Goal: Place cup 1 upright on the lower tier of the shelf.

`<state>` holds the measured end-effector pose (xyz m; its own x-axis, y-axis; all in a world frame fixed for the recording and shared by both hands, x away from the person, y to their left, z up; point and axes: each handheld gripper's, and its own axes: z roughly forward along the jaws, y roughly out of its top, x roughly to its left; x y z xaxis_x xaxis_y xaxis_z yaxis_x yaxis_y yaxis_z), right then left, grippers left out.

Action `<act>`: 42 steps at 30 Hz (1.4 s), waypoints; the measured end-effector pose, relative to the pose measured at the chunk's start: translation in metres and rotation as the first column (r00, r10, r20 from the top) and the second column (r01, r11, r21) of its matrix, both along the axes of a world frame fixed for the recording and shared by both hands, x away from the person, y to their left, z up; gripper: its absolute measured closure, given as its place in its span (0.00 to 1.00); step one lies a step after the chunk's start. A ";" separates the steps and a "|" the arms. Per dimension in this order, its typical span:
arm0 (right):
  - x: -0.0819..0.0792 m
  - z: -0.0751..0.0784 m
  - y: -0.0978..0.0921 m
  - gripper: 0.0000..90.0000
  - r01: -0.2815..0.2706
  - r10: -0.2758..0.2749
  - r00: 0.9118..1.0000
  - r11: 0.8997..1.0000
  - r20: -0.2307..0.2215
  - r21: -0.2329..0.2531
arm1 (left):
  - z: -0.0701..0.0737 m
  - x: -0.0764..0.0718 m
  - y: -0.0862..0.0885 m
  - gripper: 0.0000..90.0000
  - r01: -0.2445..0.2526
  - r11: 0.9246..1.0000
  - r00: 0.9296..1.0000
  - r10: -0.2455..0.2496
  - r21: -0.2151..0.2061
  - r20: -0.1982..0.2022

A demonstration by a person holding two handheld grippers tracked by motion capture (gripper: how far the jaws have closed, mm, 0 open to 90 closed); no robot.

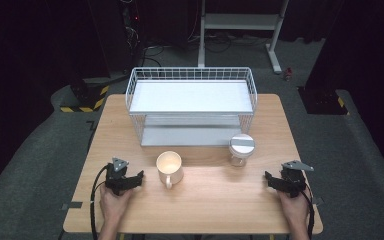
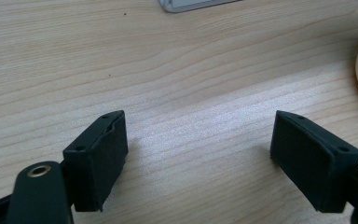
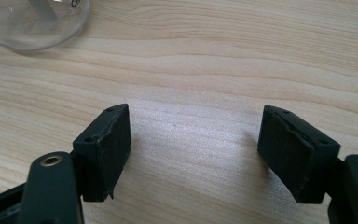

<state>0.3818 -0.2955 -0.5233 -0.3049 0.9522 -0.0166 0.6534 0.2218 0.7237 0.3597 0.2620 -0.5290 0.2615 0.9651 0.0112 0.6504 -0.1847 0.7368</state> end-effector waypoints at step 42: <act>-0.013 0.007 0.010 0.15 -0.046 0.045 0.999 0.996 0.012 0.073 | 0.000 0.000 0.001 0.23 -0.003 1.000 1.000 0.003 -0.003 -0.001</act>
<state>0.3686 -0.2851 -0.5167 -0.3483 0.9361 0.0497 0.6360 0.1971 0.7461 0.3597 0.2626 -0.5287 0.2582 0.9661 0.0081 0.6515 -0.1803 0.7369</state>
